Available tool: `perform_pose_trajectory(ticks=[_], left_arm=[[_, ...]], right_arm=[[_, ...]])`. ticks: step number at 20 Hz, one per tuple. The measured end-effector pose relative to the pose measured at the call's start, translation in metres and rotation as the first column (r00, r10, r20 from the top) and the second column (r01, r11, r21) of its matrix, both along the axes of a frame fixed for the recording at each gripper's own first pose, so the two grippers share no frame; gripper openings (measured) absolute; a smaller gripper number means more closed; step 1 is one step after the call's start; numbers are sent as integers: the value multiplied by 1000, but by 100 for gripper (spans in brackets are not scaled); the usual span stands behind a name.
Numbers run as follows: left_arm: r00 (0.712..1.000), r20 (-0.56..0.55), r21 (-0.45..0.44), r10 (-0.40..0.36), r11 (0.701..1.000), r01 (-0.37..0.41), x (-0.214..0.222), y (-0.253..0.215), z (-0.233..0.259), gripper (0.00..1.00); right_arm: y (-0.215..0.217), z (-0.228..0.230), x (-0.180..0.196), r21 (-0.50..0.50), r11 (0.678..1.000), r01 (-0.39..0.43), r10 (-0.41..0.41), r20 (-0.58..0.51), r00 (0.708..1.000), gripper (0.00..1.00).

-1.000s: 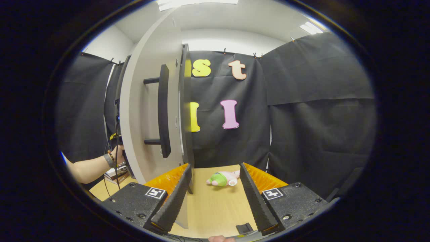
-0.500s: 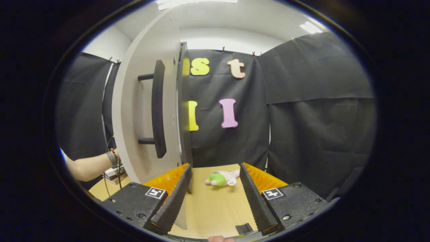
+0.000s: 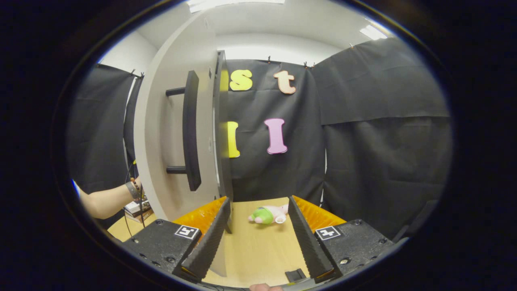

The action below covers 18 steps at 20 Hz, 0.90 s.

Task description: Open the cabinet door with the right hand, grasp the bottle in the cabinet with the left hand and place it on the coaster, then close the cabinet door with the right hand.

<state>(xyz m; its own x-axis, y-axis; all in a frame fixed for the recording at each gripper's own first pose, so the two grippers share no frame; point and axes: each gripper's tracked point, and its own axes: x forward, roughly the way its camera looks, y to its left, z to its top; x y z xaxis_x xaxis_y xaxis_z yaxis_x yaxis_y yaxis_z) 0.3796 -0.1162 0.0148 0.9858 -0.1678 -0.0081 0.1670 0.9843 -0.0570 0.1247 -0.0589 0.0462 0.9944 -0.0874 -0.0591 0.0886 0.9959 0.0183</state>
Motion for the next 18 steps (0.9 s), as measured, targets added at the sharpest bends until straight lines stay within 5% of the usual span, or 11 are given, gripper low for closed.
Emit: perform_pose_trajectory(ticks=[7, 8, 9, 12, 18], left_arm=[[999, 40, 11, -28, 1000, 27, -77, 21, 24, 75], [998, 50, 23, -28, 999, 26, -94, 25, 26, 86], [998, 55, 34, -29, 999, 27, -112, 29, 27, 75], [998, 61, 25, -29, 999, 28, -165, 44, 22, 75], [989, 63, 53, 131, 990, -134, -245, 110, -28, 75]], right_arm=[[9, 0, -4, 12, 999, -32, 32, 22, 999, 90], [11, 1, -5, 13, 999, -40, 40, 25, 999, 90], [12, 0, -6, 14, 999, -48, 48, 28, 998, 90], [19, 4, -8, 17, 997, -75, 74, 39, 996, 90], [33, 14, -13, -15, 994, -111, 112, 64, 992, 90]])
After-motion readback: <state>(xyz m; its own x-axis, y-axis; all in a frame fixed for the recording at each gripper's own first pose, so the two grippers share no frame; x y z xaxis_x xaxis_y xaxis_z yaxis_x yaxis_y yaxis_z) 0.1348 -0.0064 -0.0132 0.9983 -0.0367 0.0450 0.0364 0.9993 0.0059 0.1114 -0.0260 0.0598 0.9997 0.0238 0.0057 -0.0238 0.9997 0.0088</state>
